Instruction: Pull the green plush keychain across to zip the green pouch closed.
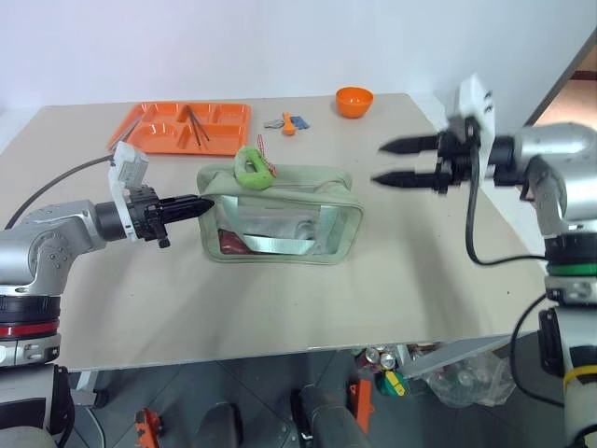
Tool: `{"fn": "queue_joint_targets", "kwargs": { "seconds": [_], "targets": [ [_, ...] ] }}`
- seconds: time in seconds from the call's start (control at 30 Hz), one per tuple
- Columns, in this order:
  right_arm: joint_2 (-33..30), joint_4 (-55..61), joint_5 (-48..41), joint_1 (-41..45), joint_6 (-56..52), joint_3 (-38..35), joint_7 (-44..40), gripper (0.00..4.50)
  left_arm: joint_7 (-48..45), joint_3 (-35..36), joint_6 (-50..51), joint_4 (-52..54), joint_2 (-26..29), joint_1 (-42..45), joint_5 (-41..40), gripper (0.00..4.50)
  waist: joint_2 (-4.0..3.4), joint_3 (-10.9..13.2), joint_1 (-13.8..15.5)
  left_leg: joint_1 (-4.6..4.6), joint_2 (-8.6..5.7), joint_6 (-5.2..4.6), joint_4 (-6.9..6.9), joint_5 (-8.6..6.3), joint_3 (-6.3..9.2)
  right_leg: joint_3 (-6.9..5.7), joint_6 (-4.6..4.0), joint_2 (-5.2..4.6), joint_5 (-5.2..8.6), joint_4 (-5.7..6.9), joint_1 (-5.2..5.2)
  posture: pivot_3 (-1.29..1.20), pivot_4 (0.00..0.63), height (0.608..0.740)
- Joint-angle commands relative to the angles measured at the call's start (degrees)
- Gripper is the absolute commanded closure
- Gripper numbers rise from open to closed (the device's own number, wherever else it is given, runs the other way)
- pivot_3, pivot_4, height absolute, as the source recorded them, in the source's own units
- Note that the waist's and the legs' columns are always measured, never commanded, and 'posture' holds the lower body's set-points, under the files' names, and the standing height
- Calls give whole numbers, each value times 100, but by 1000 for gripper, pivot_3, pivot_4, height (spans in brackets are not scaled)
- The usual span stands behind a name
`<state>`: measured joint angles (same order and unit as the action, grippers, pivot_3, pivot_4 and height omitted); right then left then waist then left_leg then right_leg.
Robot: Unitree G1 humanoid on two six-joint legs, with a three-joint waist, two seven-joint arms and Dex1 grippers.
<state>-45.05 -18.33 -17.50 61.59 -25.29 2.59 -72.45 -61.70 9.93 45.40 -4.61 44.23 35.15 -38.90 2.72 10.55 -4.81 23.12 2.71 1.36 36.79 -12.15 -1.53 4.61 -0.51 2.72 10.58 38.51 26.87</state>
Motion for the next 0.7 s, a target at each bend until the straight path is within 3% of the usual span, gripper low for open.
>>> {"fn": "queue_joint_targets", "kwargs": {
  "seconds": [0.03,0.2,0.37,0.7],
  "targets": [
    [426,392,126,359,273,29,488,1486,-32,181,-78,156,-5,57,-133,4500,0,0,-1,0,0,0,-2,0,1,0,-1,1,1,0,0,0,150,740],
    [962,1471,490,285,348,658,687,1486,-2,180,-77,182,-52,55,-153,4500,-1,0,25,9,4,0,-11,0,6,-3,-4,3,5,0,6,0,150,740],
    [1121,1717,1110,176,801,1245,887,1486,-4,199,-85,230,-71,-4,-175,4500,0,-1,81,25,-3,1,-6,-1,2,-6,7,-14,11,-8,12,0,150,740],
    [1379,1774,1196,166,957,1442,691,1486,4,229,-82,309,-87,-70,-213,4500,1,-1,64,23,1,1,-3,-1,2,-5,7,-7,6,-11,11,0,150,740]
  ]
}}
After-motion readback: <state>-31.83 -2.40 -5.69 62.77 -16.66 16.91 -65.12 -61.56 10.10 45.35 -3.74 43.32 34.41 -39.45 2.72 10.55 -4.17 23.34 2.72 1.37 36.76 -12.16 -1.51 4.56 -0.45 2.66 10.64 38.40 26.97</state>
